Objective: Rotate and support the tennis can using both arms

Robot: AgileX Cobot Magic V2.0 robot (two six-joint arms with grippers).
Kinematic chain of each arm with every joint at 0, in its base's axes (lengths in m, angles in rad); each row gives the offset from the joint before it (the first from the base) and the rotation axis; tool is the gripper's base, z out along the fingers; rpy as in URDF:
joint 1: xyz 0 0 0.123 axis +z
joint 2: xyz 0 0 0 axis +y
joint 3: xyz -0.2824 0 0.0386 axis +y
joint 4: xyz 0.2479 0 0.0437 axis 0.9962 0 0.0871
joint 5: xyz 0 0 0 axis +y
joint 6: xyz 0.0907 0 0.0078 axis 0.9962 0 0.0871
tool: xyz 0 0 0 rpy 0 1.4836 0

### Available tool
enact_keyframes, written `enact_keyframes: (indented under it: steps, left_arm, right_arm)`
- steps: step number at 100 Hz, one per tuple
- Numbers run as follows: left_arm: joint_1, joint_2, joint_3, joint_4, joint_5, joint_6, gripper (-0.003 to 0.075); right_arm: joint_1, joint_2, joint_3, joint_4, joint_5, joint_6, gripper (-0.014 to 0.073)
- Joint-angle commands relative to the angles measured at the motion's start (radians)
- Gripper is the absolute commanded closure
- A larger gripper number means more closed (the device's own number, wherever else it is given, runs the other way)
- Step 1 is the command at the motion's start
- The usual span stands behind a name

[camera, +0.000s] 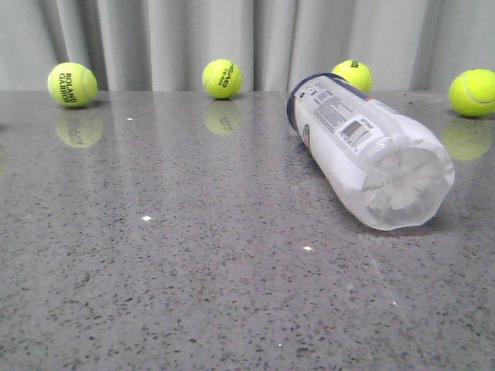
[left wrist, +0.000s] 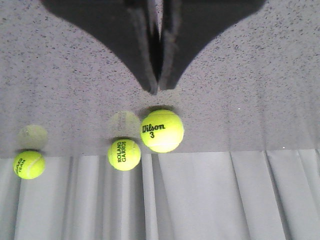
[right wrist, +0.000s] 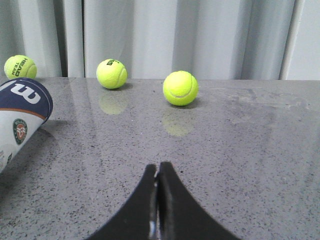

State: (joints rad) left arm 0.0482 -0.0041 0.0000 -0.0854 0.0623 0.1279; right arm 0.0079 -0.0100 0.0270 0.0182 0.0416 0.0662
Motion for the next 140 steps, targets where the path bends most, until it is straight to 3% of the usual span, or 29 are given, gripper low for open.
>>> enact_keyframes:
  steps: [1, 108, 121, 140]
  left_arm:
    - [-0.001, -0.032, 0.044, -0.003, -0.076, -0.010, 0.0740]
    - [-0.001, -0.032, 0.044, -0.003, -0.076, -0.010, 0.0740]
    - [-0.001, -0.032, 0.044, -0.003, -0.076, -0.010, 0.0740]
    - [-0.001, -0.032, 0.044, -0.003, -0.076, -0.010, 0.0740]
  right_arm:
    - [-0.004, -0.028, -0.017, -0.009, -0.072, -0.001, 0.0660]
    - [-0.003, -0.028, -0.024, -0.009, -0.117, -0.001, 0.0660]
    - [-0.003, -0.028, -0.083, -0.009, -0.042, -0.001, 0.0660]
    - [-0.003, 0.014, -0.232, -0.009, 0.194, -0.001, 0.0660]
